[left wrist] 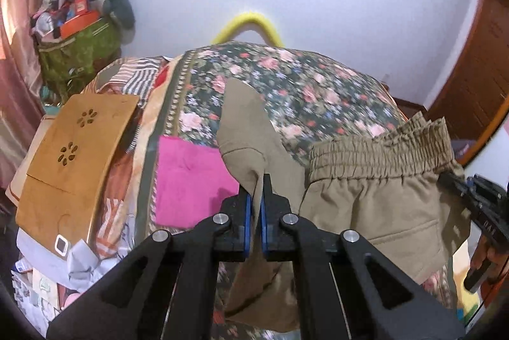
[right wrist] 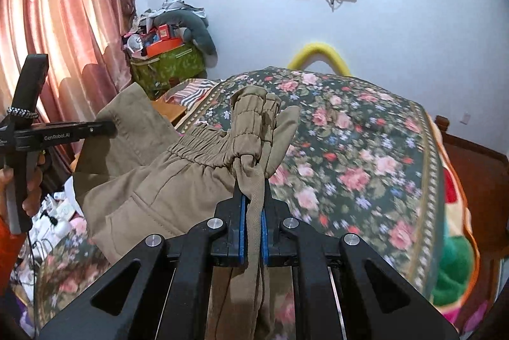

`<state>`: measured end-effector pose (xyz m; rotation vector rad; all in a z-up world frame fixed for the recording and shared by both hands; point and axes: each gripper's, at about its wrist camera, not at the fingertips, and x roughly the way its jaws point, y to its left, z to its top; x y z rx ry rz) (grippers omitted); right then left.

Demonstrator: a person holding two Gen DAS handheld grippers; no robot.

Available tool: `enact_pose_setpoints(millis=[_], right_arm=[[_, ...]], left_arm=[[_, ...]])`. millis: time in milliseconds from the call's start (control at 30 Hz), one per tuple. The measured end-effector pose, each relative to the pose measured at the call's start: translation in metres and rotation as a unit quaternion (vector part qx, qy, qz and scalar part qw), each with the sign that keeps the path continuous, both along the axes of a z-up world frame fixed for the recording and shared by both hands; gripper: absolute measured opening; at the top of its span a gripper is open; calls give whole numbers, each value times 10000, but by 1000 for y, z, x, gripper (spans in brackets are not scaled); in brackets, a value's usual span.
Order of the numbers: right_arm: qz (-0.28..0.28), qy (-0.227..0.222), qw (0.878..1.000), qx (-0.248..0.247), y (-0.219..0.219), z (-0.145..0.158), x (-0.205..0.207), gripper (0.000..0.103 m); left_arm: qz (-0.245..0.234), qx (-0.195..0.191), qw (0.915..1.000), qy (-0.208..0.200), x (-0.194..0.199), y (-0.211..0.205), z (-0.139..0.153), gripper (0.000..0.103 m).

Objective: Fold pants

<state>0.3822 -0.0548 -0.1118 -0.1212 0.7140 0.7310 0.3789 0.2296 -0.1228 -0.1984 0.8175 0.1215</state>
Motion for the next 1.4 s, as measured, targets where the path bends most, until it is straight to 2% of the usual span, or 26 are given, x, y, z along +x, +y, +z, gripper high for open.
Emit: enact_pose_setpoints(millis=[167, 267, 467, 600, 733, 800, 867, 933, 1100, 1167, 1267, 1400], right_arm=[[148, -110, 9998, -33, 43, -8, 22, 6], [190, -165, 9997, -21, 70, -15, 37, 6], [187, -61, 9995, -227, 108, -47, 60, 6], [248, 147, 9980, -562, 129, -80, 64, 6], [292, 327, 9950, -893, 135, -103, 61, 7], [264, 397, 9945, -929, 129, -107, 59, 9], [253, 472, 9942, -930, 123, -109, 57, 13], [248, 535, 9936, -968, 117, -109, 53, 18], [243, 734, 9933, -863, 93, -101, 39, 23], [236, 799, 9934, -795, 86, -97, 32, 26], [243, 700, 9947, -715, 75, -81, 14, 26], [272, 433, 9981, -357, 59, -49, -18, 26]], left_arm=[[258, 263, 9993, -44, 31, 30, -7, 4], [435, 279, 9986, -50, 48, 53, -18, 4], [923, 70, 9951, 336, 77, 103, -74, 4], [1171, -4, 9903, 747, 88, 127, -126, 4], [1277, -67, 9842, 1224, 88, 139, -169, 6], [1325, -158, 9807, 1428, 85, 145, -181, 8], [1328, -228, 9802, 1454, 77, 148, -183, 12], [1331, -134, 9795, 1509, 69, 149, -183, 12], [1158, 49, 9785, 1705, 45, 144, -176, 12], [1130, 146, 9785, 1717, 32, 138, -167, 13], [1026, 98, 9825, 1551, 12, 128, -145, 14], [906, 124, 9891, 1153, -20, 104, -101, 15]])
